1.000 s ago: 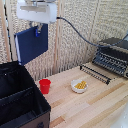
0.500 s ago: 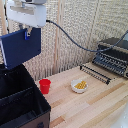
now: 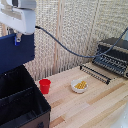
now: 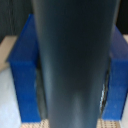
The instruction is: Gently maneuver your gripper in the book's direction. Confidently hold the book by angling your gripper properly. Relocate the book to the caddy. Pinpoint the back pocket of the caddy and set the book down inside it.
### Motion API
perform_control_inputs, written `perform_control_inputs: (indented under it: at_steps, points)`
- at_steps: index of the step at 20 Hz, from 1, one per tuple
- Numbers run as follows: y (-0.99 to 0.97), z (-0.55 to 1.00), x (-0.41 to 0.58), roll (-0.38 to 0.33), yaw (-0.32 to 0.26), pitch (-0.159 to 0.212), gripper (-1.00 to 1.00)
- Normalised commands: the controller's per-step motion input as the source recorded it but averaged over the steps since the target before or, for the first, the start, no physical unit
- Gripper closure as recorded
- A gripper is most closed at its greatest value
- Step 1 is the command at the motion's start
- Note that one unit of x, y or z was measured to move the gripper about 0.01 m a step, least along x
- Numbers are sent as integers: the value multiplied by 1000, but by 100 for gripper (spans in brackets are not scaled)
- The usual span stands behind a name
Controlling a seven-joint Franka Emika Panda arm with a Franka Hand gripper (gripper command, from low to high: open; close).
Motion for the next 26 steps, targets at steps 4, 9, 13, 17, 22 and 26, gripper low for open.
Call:
perform_control_inputs:
  at_steps: [4, 9, 13, 17, 22, 26]
  points:
    - [645, 297, 279, -2, -138, 0, 100]
    - [566, 118, 345, -27, -134, 0, 100]
    - [381, 0, 411, -66, -106, 14, 100]
    - [189, 0, 401, -62, -81, 39, -100]
    - [35, 56, 138, -9, -13, 38, -100]
    - [-19, 251, 187, 31, 0, 98, -100]
